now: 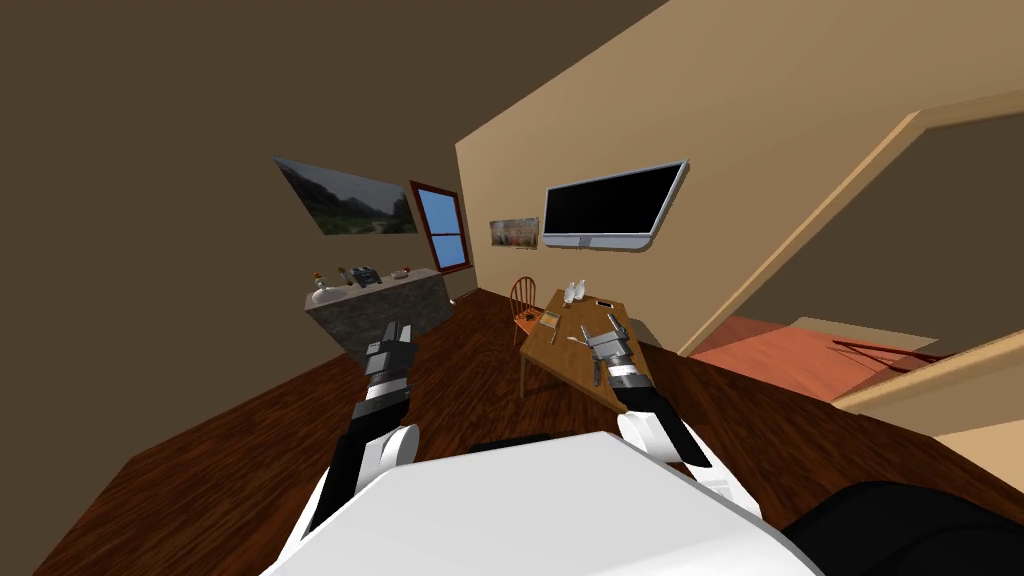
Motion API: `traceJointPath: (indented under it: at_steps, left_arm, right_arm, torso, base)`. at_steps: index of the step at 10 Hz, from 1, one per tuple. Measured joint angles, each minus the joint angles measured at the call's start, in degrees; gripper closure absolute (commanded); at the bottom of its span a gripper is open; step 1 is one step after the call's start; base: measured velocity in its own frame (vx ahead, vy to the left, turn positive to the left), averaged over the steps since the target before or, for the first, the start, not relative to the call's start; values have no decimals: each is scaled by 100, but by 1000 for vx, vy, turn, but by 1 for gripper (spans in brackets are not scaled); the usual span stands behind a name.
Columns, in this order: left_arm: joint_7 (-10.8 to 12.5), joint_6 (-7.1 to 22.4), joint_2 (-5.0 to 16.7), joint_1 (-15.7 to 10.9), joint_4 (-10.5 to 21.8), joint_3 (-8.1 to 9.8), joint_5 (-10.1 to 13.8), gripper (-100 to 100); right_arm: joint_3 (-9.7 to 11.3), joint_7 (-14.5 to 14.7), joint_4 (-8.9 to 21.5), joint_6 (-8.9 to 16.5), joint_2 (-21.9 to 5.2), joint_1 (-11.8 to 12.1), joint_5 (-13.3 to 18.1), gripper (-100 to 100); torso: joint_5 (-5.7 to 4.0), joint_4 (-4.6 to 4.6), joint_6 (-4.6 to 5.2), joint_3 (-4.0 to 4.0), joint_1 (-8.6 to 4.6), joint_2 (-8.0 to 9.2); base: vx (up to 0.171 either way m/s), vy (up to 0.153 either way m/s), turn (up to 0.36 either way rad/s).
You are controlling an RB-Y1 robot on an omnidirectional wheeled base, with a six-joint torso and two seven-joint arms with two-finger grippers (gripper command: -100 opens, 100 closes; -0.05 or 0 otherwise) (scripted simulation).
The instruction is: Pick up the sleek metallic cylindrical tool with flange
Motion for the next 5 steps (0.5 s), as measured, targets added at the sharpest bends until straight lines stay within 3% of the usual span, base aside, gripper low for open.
traceJointPath:
  at_steps: [5]
  left_arm:
    - [0, 0, 0, 0, 0, 0, 0, 0]
  right_arm:
    - [-19, -737, 333, 337, -220, 52, -532, -100]
  torso:
    - [0, 0, 1, -1, -1, -2]
  base:
    - [-7, -12, 76]
